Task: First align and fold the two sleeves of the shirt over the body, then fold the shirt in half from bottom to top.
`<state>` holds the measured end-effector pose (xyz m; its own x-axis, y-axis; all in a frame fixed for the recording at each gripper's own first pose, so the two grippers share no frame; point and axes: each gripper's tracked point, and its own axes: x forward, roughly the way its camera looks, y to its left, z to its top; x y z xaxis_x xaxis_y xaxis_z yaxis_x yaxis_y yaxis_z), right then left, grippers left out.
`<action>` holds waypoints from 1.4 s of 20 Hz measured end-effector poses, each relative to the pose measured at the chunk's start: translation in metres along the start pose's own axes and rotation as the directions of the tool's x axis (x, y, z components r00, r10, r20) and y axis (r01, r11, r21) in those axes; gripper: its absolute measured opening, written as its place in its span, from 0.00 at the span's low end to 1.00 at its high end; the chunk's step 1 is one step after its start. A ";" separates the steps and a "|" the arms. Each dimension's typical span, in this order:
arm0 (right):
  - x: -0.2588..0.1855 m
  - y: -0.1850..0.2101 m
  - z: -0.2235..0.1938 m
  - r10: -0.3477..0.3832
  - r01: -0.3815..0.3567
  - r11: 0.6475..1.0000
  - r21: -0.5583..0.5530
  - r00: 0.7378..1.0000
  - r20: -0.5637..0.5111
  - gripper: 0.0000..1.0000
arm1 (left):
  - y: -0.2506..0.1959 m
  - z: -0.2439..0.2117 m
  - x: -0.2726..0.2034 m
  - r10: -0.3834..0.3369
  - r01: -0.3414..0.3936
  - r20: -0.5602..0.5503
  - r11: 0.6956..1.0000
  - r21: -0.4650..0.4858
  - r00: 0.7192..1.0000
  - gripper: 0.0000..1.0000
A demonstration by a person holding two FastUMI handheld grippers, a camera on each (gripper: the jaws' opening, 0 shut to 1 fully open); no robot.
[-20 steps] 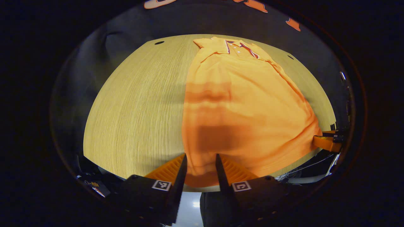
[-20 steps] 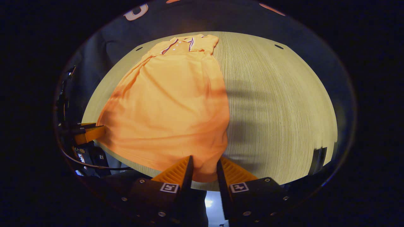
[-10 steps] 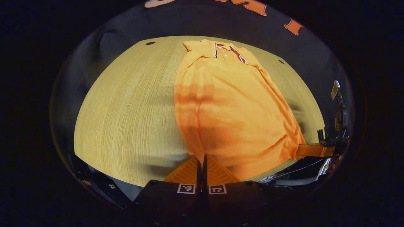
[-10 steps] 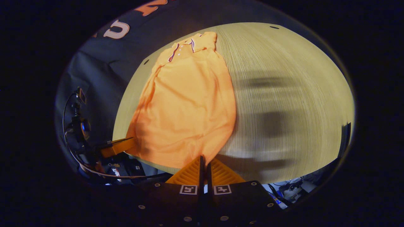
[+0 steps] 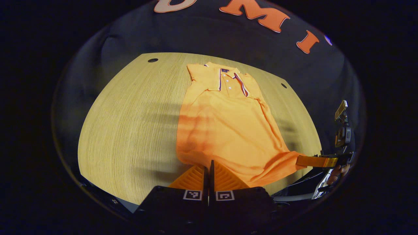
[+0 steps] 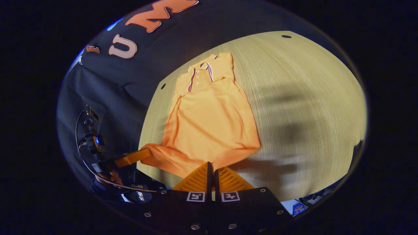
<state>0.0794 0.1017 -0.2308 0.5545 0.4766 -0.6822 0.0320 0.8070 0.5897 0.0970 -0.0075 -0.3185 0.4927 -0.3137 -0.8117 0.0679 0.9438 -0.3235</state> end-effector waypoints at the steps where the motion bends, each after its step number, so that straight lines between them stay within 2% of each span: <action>1: 0.000 0.004 0.007 0.009 -0.009 1.000 0.011 1.000 0.010 0.04 | -0.001 0.009 0.000 -0.014 0.014 0.008 1.000 -0.002 1.000 0.01; 4: -0.003 0.017 0.035 0.032 -0.034 0.999 0.040 0.998 0.054 0.04 | -0.006 0.043 -0.007 -0.059 0.060 0.038 0.998 -0.004 0.998 0.01; 6: 0.000 0.020 0.053 0.015 -0.018 0.999 0.040 0.998 0.060 0.04 | -0.005 0.068 -0.005 -0.073 0.072 0.059 0.997 0.024 0.996 0.01; 9: 0.000 0.022 0.082 -0.019 0.018 1.000 0.015 0.996 0.083 0.04 | 0.000 0.106 0.004 -0.077 0.071 0.084 0.995 0.070 0.993 0.01; 12: 0.007 0.030 0.111 -0.023 0.019 0.999 0.041 0.994 0.103 0.04 | 0.010 0.146 0.015 -0.057 0.052 0.124 0.998 0.041 0.991 0.01; 13: 0.009 0.030 0.118 -0.031 0.027 0.999 0.038 0.994 0.104 0.00 | 0.011 0.158 0.018 -0.059 0.053 0.126 0.998 0.046 0.990 0.01; 14: 0.011 0.027 0.124 -0.049 0.047 0.998 0.029 0.994 0.102 0.04 | 0.011 0.170 0.023 -0.064 0.056 0.135 0.997 0.061 0.989 0.01; 18: 0.023 0.033 0.162 -0.084 0.083 0.996 0.007 0.990 0.117 0.04 | 0.001 0.213 0.042 -0.105 0.087 0.156 0.989 0.118 0.982 0.01; 21: 0.031 0.031 0.189 -0.141 0.145 0.989 -0.019 0.983 0.120 0.04 | -0.007 0.246 0.059 -0.147 0.124 0.171 0.982 0.141 0.974 0.01; 26: 0.054 0.036 0.245 -0.199 0.209 0.977 -0.050 0.968 0.156 0.04 | -0.001 0.300 0.087 -0.177 0.146 0.216 0.978 0.151 0.960 0.01; 28: 0.067 0.036 0.265 -0.215 0.226 0.973 -0.052 0.964 0.157 0.04 | 0.006 0.319 0.103 -0.163 0.126 0.225 0.978 0.169 0.961 0.01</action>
<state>0.3380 0.0704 -0.1410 0.6577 0.2309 -0.7170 0.1132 0.9107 0.3972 0.4247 -0.0006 -0.2491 0.6575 -0.4313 -0.6178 0.2748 0.9008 -0.3363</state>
